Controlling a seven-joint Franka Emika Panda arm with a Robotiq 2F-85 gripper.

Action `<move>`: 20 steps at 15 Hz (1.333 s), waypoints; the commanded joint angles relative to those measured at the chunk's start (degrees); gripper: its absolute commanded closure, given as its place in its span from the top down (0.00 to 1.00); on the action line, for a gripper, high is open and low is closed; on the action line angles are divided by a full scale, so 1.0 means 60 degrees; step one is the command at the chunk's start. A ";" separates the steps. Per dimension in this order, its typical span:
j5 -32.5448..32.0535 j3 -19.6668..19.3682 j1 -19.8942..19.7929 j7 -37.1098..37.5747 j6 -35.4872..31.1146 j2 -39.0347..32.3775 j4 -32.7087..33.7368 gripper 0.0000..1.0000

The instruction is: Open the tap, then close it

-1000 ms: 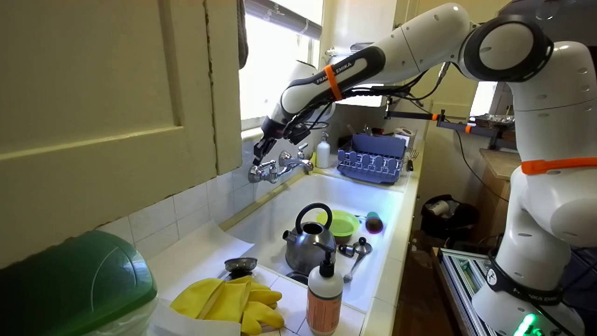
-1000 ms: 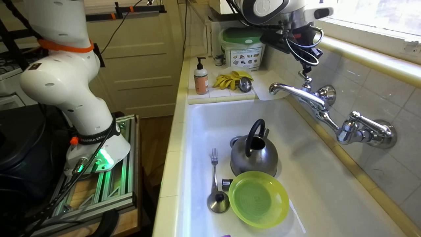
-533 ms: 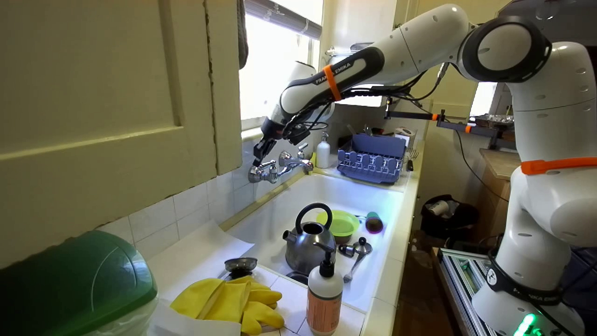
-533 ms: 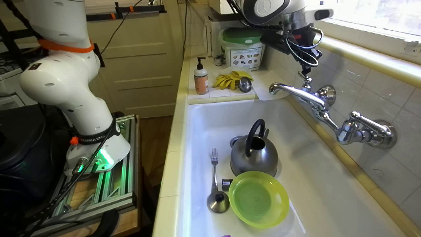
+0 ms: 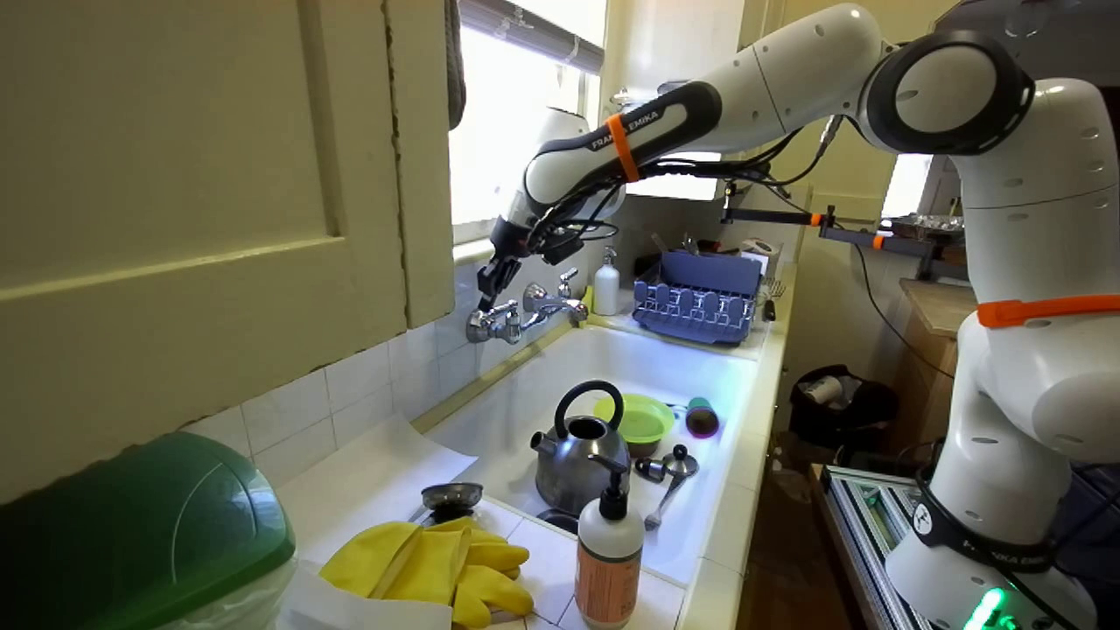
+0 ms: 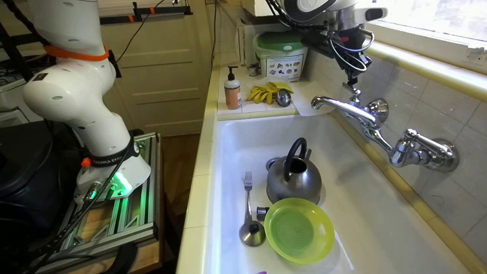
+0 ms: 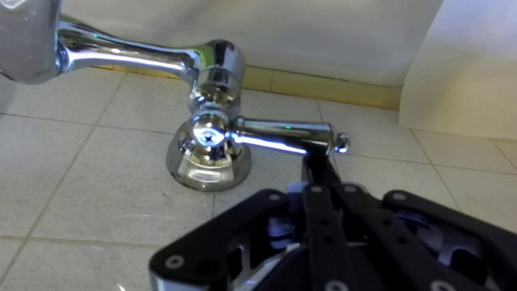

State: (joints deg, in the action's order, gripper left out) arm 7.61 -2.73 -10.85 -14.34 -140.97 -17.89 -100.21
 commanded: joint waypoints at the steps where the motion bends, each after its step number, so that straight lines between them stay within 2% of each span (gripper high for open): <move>1: -0.0344 -0.0200 0.0045 0.0279 0.0981 0.0105 -0.0023 0.00; 8: -0.0570 -0.0279 0.0110 0.0449 0.1448 0.0091 0.0115 0.00; 10: -0.0008 0.0031 -0.0020 -0.0285 0.0295 0.0164 -0.0032 0.00; 14: 0.1218 0.0627 -0.0234 -0.1615 0.0025 0.0442 -0.0091 0.00; 16: 0.1463 0.0751 -0.0224 -0.2050 0.0766 0.0594 -0.0048 0.00; 20: 0.0828 0.0498 -0.0019 -0.2021 0.2562 0.0927 -0.0142 0.00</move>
State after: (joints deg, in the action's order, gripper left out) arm 13.95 1.12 -11.18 -25.27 -132.16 -14.94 -99.12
